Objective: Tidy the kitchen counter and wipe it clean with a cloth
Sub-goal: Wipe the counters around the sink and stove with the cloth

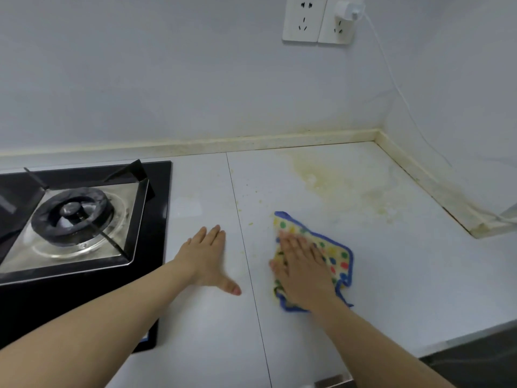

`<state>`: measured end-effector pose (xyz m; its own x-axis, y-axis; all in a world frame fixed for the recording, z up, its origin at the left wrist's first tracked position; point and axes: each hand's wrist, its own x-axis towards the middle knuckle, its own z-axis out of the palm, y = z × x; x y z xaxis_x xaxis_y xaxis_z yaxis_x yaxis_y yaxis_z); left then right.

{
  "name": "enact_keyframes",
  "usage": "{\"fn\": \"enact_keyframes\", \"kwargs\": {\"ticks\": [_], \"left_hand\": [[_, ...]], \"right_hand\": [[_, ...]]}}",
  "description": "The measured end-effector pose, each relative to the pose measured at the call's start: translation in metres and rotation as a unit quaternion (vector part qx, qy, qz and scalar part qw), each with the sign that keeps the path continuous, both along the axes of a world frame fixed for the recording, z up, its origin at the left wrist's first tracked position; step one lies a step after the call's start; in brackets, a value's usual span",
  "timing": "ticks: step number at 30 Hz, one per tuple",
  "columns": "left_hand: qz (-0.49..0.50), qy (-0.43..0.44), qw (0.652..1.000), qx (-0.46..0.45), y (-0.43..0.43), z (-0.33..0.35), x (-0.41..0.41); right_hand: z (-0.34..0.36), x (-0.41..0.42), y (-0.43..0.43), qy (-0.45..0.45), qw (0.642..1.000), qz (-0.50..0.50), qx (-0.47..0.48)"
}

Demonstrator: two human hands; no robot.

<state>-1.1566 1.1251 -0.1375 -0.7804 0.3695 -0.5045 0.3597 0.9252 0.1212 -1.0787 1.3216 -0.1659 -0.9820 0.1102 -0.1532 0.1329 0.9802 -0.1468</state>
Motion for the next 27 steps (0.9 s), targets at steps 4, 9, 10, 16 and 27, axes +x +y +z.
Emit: {"fn": "enact_keyframes", "kwargs": {"ticks": [4, 9, 10, 16, 27], "left_hand": [[0.0, 0.005, 0.999, 0.038, -0.011, -0.003, -0.001], [0.035, 0.076, 0.991, 0.105, -0.027, -0.004, -0.002], [0.042, 0.092, 0.99, 0.099, -0.031, -0.004, -0.002], [0.012, 0.09, 0.995, 0.039, -0.043, -0.011, 0.0], [0.068, 0.221, 0.967, 0.104, -0.06, -0.029, 0.005]], "right_hand": [[-0.001, -0.013, 0.001, -0.005, 0.992, -0.129, 0.013], [-0.006, -0.011, -0.073, -0.014, 0.999, 0.047, -0.02], [-0.003, -0.013, -0.069, 0.007, 0.999, 0.05, -0.018], [0.002, -0.036, -0.022, -0.002, 0.994, -0.104, -0.034], [0.0, -0.052, -0.063, 0.001, 0.999, 0.033, -0.024]]}}
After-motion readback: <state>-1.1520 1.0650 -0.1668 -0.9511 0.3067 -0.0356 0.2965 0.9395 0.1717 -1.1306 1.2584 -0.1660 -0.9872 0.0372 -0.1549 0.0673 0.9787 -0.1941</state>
